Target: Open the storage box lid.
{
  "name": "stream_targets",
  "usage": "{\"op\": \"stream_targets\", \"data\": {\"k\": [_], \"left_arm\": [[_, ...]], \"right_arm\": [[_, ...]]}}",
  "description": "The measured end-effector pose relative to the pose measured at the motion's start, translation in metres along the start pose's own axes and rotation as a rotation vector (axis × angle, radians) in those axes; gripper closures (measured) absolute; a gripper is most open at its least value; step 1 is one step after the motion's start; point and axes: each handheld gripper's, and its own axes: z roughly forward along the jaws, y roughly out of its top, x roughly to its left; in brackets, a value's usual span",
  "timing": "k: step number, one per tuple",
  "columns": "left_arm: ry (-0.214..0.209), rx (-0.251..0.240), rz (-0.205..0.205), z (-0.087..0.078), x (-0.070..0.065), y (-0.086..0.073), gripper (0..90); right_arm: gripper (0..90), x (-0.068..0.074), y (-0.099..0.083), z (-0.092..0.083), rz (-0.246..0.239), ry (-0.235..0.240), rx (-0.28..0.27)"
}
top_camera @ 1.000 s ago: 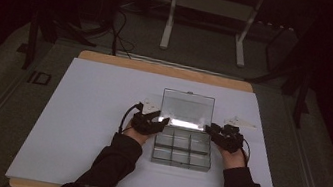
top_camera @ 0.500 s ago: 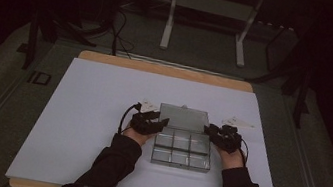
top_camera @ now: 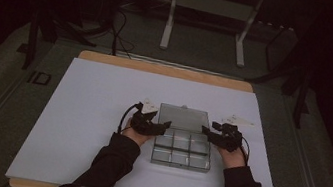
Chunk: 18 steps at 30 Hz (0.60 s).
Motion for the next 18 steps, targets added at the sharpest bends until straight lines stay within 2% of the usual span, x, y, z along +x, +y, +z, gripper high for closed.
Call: {"op": "stream_targets", "data": {"k": [1,2,4,7,12,15,18], "left_arm": [[-0.032,0.018,0.013,-0.001,-0.001,0.0,16.8],[-0.032,0.018,0.013,-0.001,-0.001,0.0,12.6],[-0.037,0.019,0.028,-0.001,-0.003,0.0,9.8],[-0.055,0.021,0.059,-0.004,-0.007,-0.001,7.3],[-0.071,0.02,0.082,-0.011,-0.011,0.0,6.5],[-0.081,0.019,0.086,-0.016,-0.013,0.0,6.5],[-0.088,0.027,0.095,-0.021,-0.015,0.0,6.5]], "right_arm": [[36.8,0.0,0.001,-0.001,-0.001,0.0,-0.002],[36.8,0.0,0.001,-0.001,-0.001,0.0,-0.002],[27.2,-0.002,0.002,-0.002,0.015,0.031,-0.001],[22.5,-0.001,0.002,-0.002,0.004,0.042,0.015],[16.8,-0.001,0.001,-0.007,-0.005,0.054,0.008],[16.9,-0.002,0.002,-0.013,0.011,0.066,-0.002],[17.0,-0.003,0.002,-0.02,0.006,0.056,-0.01]]}}
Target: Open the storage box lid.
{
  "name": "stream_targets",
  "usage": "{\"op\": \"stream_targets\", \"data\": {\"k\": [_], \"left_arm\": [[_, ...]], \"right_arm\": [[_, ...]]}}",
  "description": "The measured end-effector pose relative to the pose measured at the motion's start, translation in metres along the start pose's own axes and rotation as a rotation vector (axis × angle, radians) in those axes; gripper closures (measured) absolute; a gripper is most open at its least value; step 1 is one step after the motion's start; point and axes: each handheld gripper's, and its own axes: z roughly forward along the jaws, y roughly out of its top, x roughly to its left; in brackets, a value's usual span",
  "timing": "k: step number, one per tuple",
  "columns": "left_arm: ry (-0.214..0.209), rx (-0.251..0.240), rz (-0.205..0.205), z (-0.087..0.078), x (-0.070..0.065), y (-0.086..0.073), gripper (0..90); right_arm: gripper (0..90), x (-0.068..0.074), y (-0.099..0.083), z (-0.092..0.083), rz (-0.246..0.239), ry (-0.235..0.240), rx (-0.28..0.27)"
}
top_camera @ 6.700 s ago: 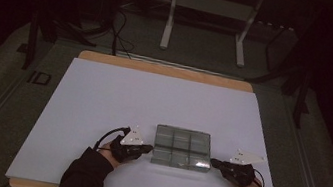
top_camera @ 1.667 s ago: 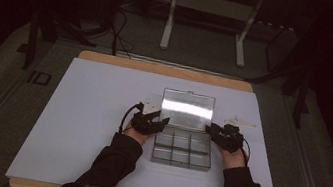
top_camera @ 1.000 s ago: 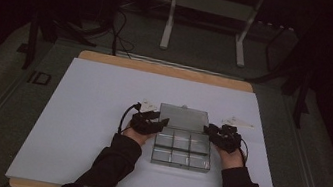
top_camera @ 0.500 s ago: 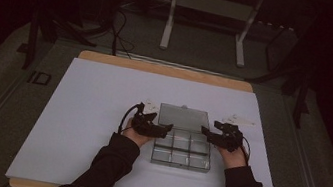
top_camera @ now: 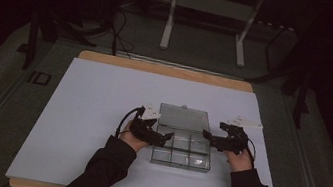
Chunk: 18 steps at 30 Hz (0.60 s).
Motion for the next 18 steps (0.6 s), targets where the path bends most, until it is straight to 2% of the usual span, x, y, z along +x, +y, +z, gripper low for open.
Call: {"op": "stream_targets", "data": {"k": [6,7,18], "left_arm": [[-0.009,0.004,-0.016,-0.011,-0.002,-0.004,6.5],[-0.011,0.002,-0.015,-0.013,-0.002,-0.004,6.5],[-0.013,0.001,-0.005,-0.036,-0.004,-0.018,6.5]], "right_arm": [[17.1,-0.001,-0.002,-0.011,-0.008,-0.004,-0.013],[17.1,0.0,-0.005,-0.016,-0.019,-0.003,-0.012],[17.1,0.0,-0.017,-0.032,-0.031,0.0,-0.019]]}}
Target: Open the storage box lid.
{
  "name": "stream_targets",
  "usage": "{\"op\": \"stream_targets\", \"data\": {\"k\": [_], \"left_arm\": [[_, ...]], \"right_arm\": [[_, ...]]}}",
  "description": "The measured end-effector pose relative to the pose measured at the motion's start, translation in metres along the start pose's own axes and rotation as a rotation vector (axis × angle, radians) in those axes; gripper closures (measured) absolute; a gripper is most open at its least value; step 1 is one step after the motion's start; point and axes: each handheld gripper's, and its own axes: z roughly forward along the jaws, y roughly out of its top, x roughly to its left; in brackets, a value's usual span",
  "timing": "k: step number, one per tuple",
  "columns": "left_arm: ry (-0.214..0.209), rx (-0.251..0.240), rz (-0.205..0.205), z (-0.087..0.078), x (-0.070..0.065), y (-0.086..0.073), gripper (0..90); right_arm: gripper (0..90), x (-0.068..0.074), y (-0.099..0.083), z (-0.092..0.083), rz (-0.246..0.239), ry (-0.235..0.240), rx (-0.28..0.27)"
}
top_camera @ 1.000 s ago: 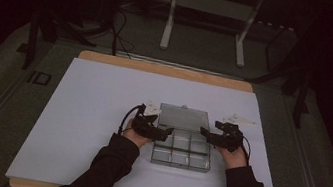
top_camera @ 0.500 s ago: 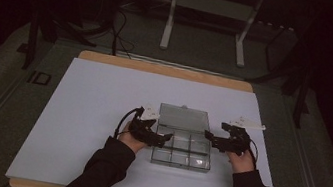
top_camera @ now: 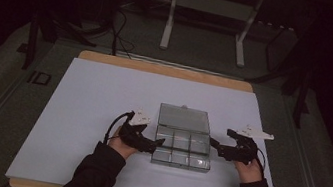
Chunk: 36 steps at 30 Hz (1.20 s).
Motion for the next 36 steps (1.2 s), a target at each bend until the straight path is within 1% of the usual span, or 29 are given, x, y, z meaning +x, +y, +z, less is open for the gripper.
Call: {"op": "stream_targets", "data": {"k": [2,5,6,9,11,12,14,15,19,20,22,24,26,27,29,30,34,36], "left_arm": [[0.001,-0.003,0.004,-0.005,-0.001,-0.003,6.6],[0.003,-0.008,0.004,-0.009,-0.003,-0.006,6.6],[0.009,-0.004,0.018,-0.014,-0.006,-0.012,6.6],[0.011,-0.004,0.021,-0.018,-0.008,-0.016,6.6],[0.013,-0.003,0.031,-0.021,-0.01,-0.019,6.6],[0.016,0.0,0.034,-0.023,-0.01,-0.021,6.6],[0.017,-0.002,0.041,-0.026,-0.012,-0.024,6.6],[0.021,-0.001,0.047,-0.027,-0.013,-0.026,6.6],[0.032,0.005,0.065,-0.032,-0.015,-0.032,6.5],[0.036,0.005,0.07,-0.034,-0.016,-0.034,6.5],[0.039,0.01,0.079,-0.036,-0.017,-0.038,6.5],[0.042,0.012,0.084,-0.038,-0.019,-0.042,6.5],[0.038,0.016,0.08,-0.039,-0.019,-0.046,6.5],[0.036,0.026,0.081,-0.04,-0.019,-0.049,6.5],[0.036,0.026,0.081,-0.04,-0.019,-0.049,6.5],[0.047,0.031,0.08,-0.044,-0.018,-0.054,6.5],[0.061,0.022,0.075,-0.049,-0.017,-0.059,6.5],[0.078,0.025,0.076,-0.052,-0.016,-0.064,6.5]], "right_arm": [[17.1,0.001,-0.004,-0.005,-0.007,-0.003,-0.003],[17.1,0.002,-0.007,-0.008,-0.011,-0.005,-0.001],[17.1,0.004,-0.012,-0.012,-0.018,-0.004,0.004],[17.1,0.005,-0.016,-0.014,-0.025,-0.001,0.0],[17.1,0.007,-0.022,-0.017,-0.026,0.003,-0.005],[17.1,0.007,-0.022,-0.017,-0.026,0.003,-0.005],[17.1,0.009,-0.026,-0.019,-0.033,-0.001,-0.001],[17.1,0.01,-0.029,-0.021,-0.044,-0.002,-0.003],[17.0,0.011,-0.034,-0.024,-0.05,-0.004,-0.011],[17.0,0.013,-0.038,-0.026,-0.056,-0.012,-0.016],[17.0,0.013,-0.039,-0.027,-0.055,-0.01,-0.018],[16.9,0.014,-0.043,-0.03,-0.061,-0.017,-0.025],[16.7,0.015,-0.047,-0.031,-0.058,-0.011,-0.022],[16.7,0.015,-0.052,-0.032,-0.062,-0.015,-0.016],[16.7,0.016,-0.054,-0.033,-0.06,-0.008,-0.015],[16.5,0.017,-0.059,-0.034,-0.064,-0.014,-0.017],[16.4,0.018,-0.066,-0.037,-0.074,-0.021,-0.021],[16.2,0.018,-0.071,-0.04,-0.084,-0.03,-0.026]]}}
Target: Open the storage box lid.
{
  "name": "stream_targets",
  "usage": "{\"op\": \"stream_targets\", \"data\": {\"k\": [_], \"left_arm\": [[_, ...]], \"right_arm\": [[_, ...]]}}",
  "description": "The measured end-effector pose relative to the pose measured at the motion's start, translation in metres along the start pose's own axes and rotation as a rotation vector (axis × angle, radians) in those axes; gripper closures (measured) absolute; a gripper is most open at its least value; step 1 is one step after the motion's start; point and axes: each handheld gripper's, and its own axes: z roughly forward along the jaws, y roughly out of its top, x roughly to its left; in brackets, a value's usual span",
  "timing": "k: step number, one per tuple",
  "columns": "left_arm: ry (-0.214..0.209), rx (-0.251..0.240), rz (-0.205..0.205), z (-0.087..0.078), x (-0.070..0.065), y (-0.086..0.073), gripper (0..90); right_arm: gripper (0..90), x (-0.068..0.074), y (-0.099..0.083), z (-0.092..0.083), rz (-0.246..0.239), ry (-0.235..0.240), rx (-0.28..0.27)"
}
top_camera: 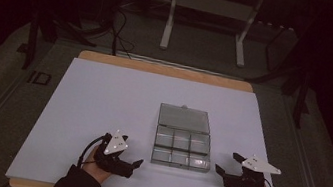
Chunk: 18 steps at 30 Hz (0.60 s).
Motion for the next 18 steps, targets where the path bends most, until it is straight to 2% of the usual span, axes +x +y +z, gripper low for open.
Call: {"op": "stream_targets", "data": {"k": [4,6,10,13,14,18], "left_arm": [[0.026,0.009,-0.014,-0.007,0.0,-0.012,6.5],[0.053,0.007,-0.005,-0.009,-0.001,-0.015,6.5],[0.075,0.001,0.009,-0.015,-0.002,-0.017,5.0],[0.082,-0.002,0.011,-0.018,-0.002,-0.018,5.0],[0.091,-0.004,0.008,-0.018,-0.002,-0.02,5.0],[0.102,-0.002,0.018,-0.019,0.0,-0.022,5.0]], "right_arm": [[16.2,0.0,-0.005,-0.004,-0.018,-0.019,0.001],[16.2,0.001,-0.009,-0.005,-0.024,-0.022,0.018],[15.6,0.001,-0.015,-0.009,-0.038,-0.035,0.017],[15.3,0.0,-0.017,-0.011,-0.033,-0.034,0.016],[15.3,-0.001,-0.02,-0.014,-0.035,-0.051,0.014],[15.1,-0.006,-0.026,-0.019,-0.022,-0.069,0.016]]}}
